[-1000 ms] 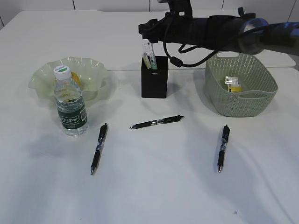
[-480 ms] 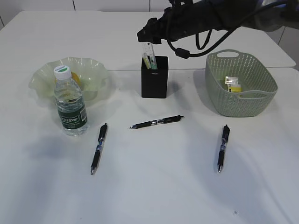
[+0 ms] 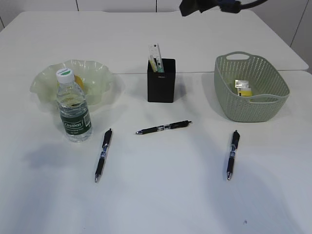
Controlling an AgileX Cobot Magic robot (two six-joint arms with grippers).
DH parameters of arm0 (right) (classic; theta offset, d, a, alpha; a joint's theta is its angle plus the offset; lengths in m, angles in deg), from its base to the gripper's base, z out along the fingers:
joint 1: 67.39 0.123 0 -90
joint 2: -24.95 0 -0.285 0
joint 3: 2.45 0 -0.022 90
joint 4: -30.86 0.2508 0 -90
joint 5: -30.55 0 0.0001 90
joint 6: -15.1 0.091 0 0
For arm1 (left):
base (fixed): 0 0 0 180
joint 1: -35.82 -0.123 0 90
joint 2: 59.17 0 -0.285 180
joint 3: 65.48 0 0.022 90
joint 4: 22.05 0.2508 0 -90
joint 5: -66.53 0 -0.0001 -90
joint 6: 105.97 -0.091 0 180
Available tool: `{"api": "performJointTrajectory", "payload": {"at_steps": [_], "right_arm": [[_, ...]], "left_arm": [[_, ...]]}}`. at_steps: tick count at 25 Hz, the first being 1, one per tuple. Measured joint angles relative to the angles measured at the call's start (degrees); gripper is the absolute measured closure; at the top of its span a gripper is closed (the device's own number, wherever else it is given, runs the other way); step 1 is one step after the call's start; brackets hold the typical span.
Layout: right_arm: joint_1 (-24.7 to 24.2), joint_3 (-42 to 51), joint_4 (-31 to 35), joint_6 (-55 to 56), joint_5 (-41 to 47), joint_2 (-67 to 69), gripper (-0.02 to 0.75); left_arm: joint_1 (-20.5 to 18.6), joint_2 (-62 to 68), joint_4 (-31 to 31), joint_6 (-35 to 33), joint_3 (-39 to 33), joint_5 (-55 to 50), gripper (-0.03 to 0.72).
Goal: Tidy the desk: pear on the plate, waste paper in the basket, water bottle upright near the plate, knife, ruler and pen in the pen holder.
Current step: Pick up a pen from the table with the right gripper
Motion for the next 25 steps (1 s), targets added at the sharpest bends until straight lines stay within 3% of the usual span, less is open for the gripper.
{"api": "performJointTrajectory", "payload": {"at_steps": [12, 25], "right_arm": [[2.5, 11.7, -15.5, 15.0, 18.8, -16.6, 0.360], [3.5, 28.8, -17.1, 22.8, 21.5, -18.9, 0.360]], "left_arm": [[0.0, 0.0, -0.8, 0.0, 0.0, -0.4, 0.214], [0.0, 0.0, -1.4, 0.0, 0.0, -0.4, 0.220]]}}
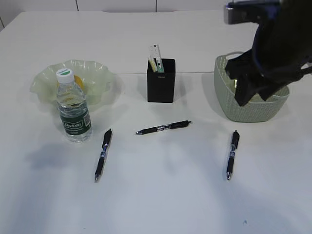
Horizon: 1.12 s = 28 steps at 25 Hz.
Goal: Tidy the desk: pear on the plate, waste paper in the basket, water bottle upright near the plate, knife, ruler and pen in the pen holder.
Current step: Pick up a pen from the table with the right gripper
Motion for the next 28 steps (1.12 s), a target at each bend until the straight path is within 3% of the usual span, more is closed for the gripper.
{"api": "performJointTrajectory", "payload": {"at_steps": [14, 22, 28], "right_arm": [[-0.8, 1.7, -1.1, 11.7, -8.4, 13.1, 0.359], [-4.7, 1.7, 1.6, 17.2, -10.0, 16.6, 0.359], [-5.0, 1.7, 0.9, 21.3, -11.4, 17.6, 0.359]], "left_arm": [[0.0, 0.0, 0.0, 0.0, 0.0, 0.0, 0.221], [0.0, 0.0, 0.0, 0.0, 0.0, 0.0, 0.221], [0.0, 0.0, 0.0, 0.0, 0.0, 0.8, 0.221]]}}
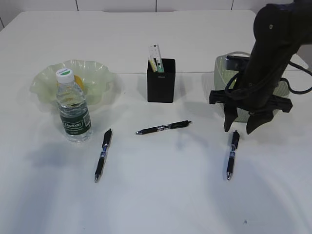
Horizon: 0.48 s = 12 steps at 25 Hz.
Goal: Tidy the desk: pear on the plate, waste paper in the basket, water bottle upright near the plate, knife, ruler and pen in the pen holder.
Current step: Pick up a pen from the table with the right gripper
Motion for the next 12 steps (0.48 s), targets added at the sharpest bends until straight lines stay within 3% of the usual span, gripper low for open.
{"api": "performJointTrajectory", "payload": {"at_steps": [12], "right_arm": [[0.0, 0.0, -0.5, 2.6, -1.3, 3.4, 0.308]], "left_arm": [[0.0, 0.0, 0.0, 0.0, 0.0, 0.4, 0.222]]}}
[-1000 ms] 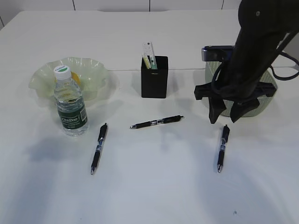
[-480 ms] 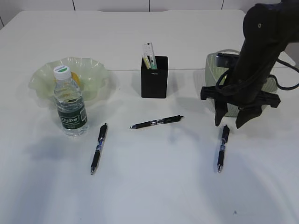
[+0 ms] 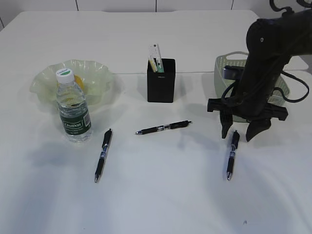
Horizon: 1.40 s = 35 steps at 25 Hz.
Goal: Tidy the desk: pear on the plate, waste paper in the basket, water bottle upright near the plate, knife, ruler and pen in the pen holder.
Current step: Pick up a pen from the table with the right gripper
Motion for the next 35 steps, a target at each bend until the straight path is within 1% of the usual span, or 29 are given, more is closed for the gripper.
{"api": "performJointTrajectory", "payload": {"at_steps": [8, 16, 24, 31, 35], "right_arm": [[0.0, 0.0, -3.3, 1.1, -0.7, 0.5, 0.308], [0.0, 0.0, -3.4, 5.3, -1.5, 0.5, 0.308], [0.0, 0.0, -3.4, 5.9, -1.9, 0.5, 0.308], [0.0, 0.0, 1.4, 5.9, -1.5, 0.6, 0.308], [0.0, 0.0, 2.2, 6.0, -0.6, 0.6, 0.308]], "left_arm": [[0.0, 0.0, 0.0, 0.0, 0.0, 0.0, 0.221], [0.0, 0.0, 0.0, 0.0, 0.0, 0.1, 0.221], [0.0, 0.0, 0.0, 0.0, 0.0, 0.3, 0.222], [0.0, 0.0, 0.0, 0.0, 0.0, 0.3, 0.222], [0.0, 0.0, 0.0, 0.0, 0.0, 0.3, 0.221]]}}
